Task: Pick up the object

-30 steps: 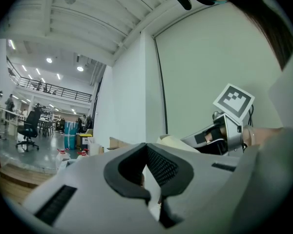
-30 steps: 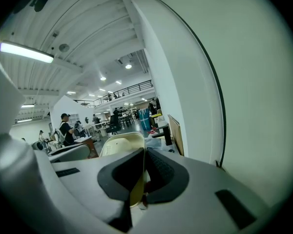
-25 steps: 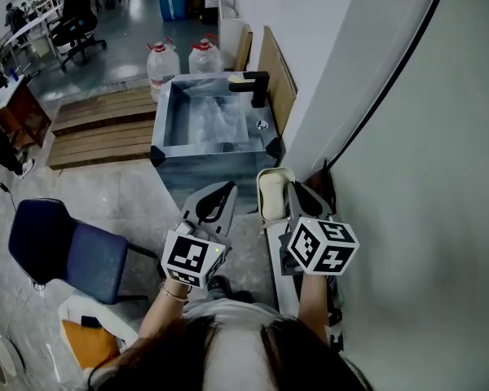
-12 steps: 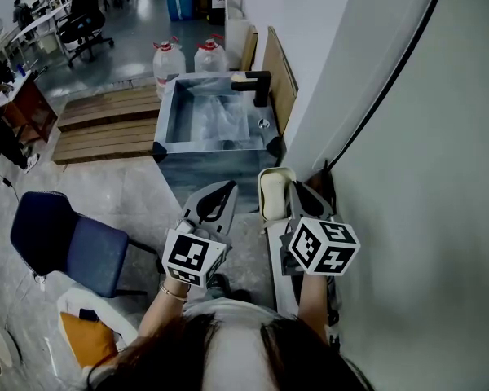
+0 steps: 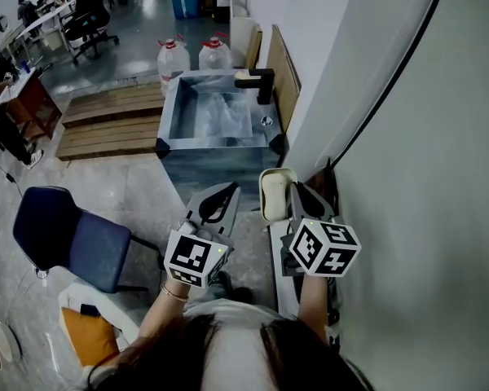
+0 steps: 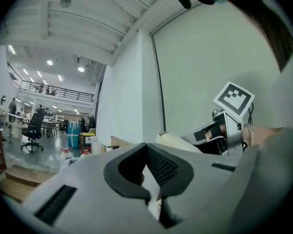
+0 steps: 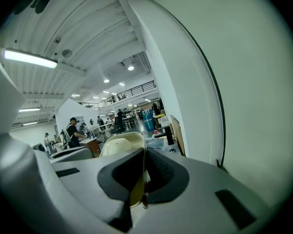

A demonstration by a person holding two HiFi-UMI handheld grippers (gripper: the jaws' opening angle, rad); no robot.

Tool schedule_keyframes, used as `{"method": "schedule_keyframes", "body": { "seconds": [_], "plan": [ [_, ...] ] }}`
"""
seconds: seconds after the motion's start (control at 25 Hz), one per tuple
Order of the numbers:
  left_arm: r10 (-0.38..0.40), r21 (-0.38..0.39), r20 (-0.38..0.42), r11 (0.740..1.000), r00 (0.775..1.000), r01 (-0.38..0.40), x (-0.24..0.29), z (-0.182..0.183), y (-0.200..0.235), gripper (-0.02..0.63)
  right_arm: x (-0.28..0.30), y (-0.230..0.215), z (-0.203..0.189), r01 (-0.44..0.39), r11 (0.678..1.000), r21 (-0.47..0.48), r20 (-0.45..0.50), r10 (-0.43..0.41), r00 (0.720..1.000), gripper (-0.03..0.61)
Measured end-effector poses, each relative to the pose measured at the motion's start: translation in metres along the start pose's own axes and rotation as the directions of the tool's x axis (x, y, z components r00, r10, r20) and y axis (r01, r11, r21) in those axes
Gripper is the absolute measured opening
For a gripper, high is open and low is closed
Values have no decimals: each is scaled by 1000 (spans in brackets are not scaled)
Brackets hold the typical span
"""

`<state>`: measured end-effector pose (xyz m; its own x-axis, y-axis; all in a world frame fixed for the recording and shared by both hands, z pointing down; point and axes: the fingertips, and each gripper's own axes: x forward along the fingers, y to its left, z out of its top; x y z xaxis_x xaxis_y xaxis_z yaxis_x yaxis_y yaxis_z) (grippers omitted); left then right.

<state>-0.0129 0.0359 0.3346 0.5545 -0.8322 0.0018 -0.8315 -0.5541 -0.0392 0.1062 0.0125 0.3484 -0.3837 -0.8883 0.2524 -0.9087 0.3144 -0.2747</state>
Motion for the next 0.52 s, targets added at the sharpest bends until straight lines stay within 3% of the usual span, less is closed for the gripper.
{"method": "schedule_keyframes", "body": {
  "seconds": [0.52],
  "plan": [
    [-6,-10,-16,1000,1000,6,5,-10,21,8,22,4,-2,10,1000,10,-6,-10,1000,34]
  ]
}}
